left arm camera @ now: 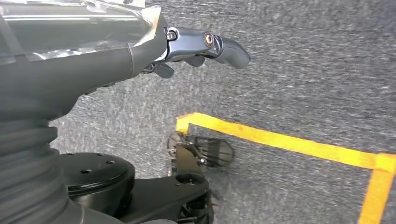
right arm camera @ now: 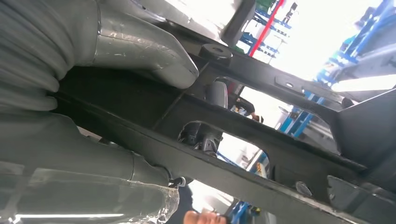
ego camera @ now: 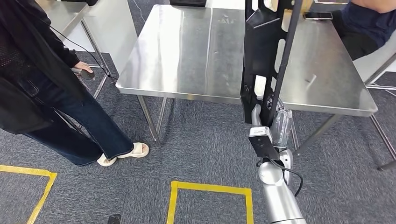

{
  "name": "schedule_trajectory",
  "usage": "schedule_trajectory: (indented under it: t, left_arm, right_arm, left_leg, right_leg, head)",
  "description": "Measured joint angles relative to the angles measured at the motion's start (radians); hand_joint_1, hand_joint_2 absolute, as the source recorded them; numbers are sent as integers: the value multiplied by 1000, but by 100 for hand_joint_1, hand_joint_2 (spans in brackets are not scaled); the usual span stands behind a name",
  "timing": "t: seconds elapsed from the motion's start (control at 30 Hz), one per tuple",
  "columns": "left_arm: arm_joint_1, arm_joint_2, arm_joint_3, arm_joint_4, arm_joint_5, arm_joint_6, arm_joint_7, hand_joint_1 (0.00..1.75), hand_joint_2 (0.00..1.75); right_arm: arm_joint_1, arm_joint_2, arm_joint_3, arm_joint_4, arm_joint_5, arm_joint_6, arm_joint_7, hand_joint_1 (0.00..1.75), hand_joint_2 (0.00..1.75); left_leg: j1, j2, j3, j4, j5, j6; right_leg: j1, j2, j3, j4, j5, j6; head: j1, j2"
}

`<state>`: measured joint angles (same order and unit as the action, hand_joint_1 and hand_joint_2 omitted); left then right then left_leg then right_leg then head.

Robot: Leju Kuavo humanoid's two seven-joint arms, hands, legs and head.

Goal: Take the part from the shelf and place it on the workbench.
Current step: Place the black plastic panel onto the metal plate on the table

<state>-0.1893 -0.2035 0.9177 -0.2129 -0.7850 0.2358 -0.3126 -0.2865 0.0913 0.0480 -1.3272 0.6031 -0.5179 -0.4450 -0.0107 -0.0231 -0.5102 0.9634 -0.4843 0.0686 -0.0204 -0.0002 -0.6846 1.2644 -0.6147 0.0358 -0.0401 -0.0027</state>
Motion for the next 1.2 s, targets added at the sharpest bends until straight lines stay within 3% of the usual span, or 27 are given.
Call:
schedule_trajectory:
  t: [0.03,0.07,0.13,0.17,0.2,0.23,0.27,0.3,0.37,0.4,0.47,0.5,0.53,0.57,0.67,0.7,0.73,0.83,0.87,0.97,1.0,1.03,1.07,1.13,1.2]
  left_arm:
    - [1,0,0,0,0,-1,0,0,175]
    - [2,-1,0,0,-1,-1,0,0,175]
    - [6,0,0,0,-2,-2,1,0,175]
    - [6,1,0,0,-2,-2,2,0,175]
    - [7,2,0,0,-2,-1,3,0,175]
    - [4,2,0,0,-3,1,3,0,175]
    - [1,2,0,0,-4,2,4,0,175]
    - [-1,1,-1,0,-5,3,4,0,175]
    - [-5,-2,-2,0,-9,4,5,0,175]
    - [-4,-4,-2,0,-11,4,5,0,175]
    - [0,-4,-3,1,-16,4,7,0,175]
    - [1,-4,-3,1,-19,5,9,0,175]
    - [1,-4,-3,1,-21,6,10,0,175]
    - [1,-3,-4,1,-23,7,12,0,175]
    - [2,1,-5,1,-25,8,15,0,175]
    - [2,2,-5,1,-25,8,16,0,175]
    - [2,2,-5,1,-26,8,17,0,175]
    - [-3,0,-6,1,-29,8,17,0,175]
    - [-5,-1,-6,1,-30,8,17,0,175]
    - [-7,-2,-6,1,-31,9,17,0,175]
    - [-7,-2,-6,1,-31,8,17,0,175]
    - [-6,-2,-6,1,-31,8,17,0,175]
    - [-6,-3,-7,1,-32,8,17,0,175]
    - [-6,-4,-8,1,-33,7,17,0,175]
    - [-7,-5,-10,1,-33,7,16,0,175]
  right_arm:
    - [3,-1,0,0,1,0,1,175,175]
    - [6,-2,0,0,3,-1,2,175,175]
    - [19,-4,-1,1,8,-1,4,175,175]
    - [26,-4,-1,2,10,-1,7,175,175]
    - [31,-4,-1,-1,11,-1,9,175,175]
    - [31,-3,-2,-6,13,-2,10,175,175]
    - [29,-2,-4,-12,14,-2,12,175,175]
    - [25,-1,-5,-19,15,-2,11,175,175]
    - [25,0,-7,-24,16,-2,10,175,175]
    - [29,0,-7,-25,16,-2,10,175,175]
    - [37,0,-8,-25,16,-2,11,175,175]
    - [40,0,-8,-25,16,-2,11,175,175]
    - [41,0,-9,-25,17,-2,12,175,175]
    - [42,1,-9,-26,18,-1,12,175,175]
    - [46,3,-9,-26,21,1,12,175,175]
    - [47,5,-9,-27,22,1,13,175,175]
    - [47,6,-9,-30,24,1,13,175,175]
    - [44,7,-9,-44,27,1,14,175,175]
    - [43,7,-9,-47,27,1,14,175,175]
    - [44,6,-9,-50,27,2,14,175,175]
    - [45,6,-9,-50,27,2,14,175,175]
    - [46,5,-10,-50,27,2,14,175,175]
    - [45,4,-10,-50,27,2,14,175,175]
    - [44,3,-10,-51,27,2,14,175,175]
    - [43,4,-10,-54,27,2,14,175,175]
  left_leg:
    - [1,-5,26,0,-21,-2]
    - [1,-9,54,0,-43,-5]
    - [1,-14,100,2,-90,-15]
    - [1,-15,113,3,-110,-20]
    - [1,-14,122,2,-125,-25]
    - [2,-11,127,6,-130,-29]
    - [4,-8,117,22,-121,-32]
    - [7,-3,97,63,-99,-36]
    - [13,10,1,212,-52,-50]
    - [15,15,-58,283,-53,-58]
    - [20,20,-156,350,-127,-68]
    - [21,20,-187,345,-165,-70]
    - [22,20,-207,317,-178,-69]
    - [22,20,-214,270,-155,-66]
    - [18,21,-204,95,50,-48]
    - [15,20,-198,68,95,-43]
    - [12,18,-195,61,112,-39]
    - [12,14,-173,50,121,-29]
    - [14,14,-167,44,120,-23]
    - [11,12,-156,41,109,-8]
    - [9,10,-152,41,105,-6]
    - [8,7,-148,42,101,-5]
    - [7,4,-143,42,97,-6]
    - [5,-2,-133,43,92,-9]
    - [0,-6,-129,45,86,-16]
  right_leg:
    - [-2,0,-15,-31,-20,3]
    - [-6,0,-22,-80,-11,16]
    - [-12,-9,-23,-181,120,60]
    - [-11,-12,-17,-212,186,67]
    - [-8,-13,-12,-225,233,63]
    - [-3,-12,-6,-228,238,43]
    - [-4,-8,3,-228,226,22]
    - [-5,-5,13,-231,217,11]
    - [-9,-1,47,-245,198,-7]
    - [-9,0,69,-252,188,-11]
    - [-10,1,115,-266,161,-15]
    - [-12,3,138,-269,147,-15]
    - [-14,5,160,-271,131,-14]
    - [-16,7,181,-272,116,-12]
    - [-16,11,224,-272,74,1]
    - [-14,13,230,-273,63,7]
    - [-12,15,237,-276,54,14]
    - [-8,12,249,-279,33,28]
    - [-7,10,235,-246,17,27]
    - [-2,8,112,-45,-51,17]
    - [-1,8,77,-2,-55,20]
    - [0,8,59,2,-40,27]
    - [0,8,62,-37,-9,36]
    - [2,8,103,-175,72,47]
    - [6,8,132,-259,121,34]
  head:
    - [0,0]
    - [1,0]
    - [3,0]
    - [3,0]
    - [2,0]
    - [1,0]
    - [1,0]
    - [0,0]
    - [-3,0]
    - [-4,0]
    - [-5,0]
    - [-5,0]
    - [-5,0]
    - [-5,0]
    - [-5,0]
    - [-5,0]
    - [-5,0]
    - [-3,0]
    - [-1,0]
    - [5,0]
    - [5,0]
    - [6,0]
    - [6,0]
    - [8,0]
    - [9,0]
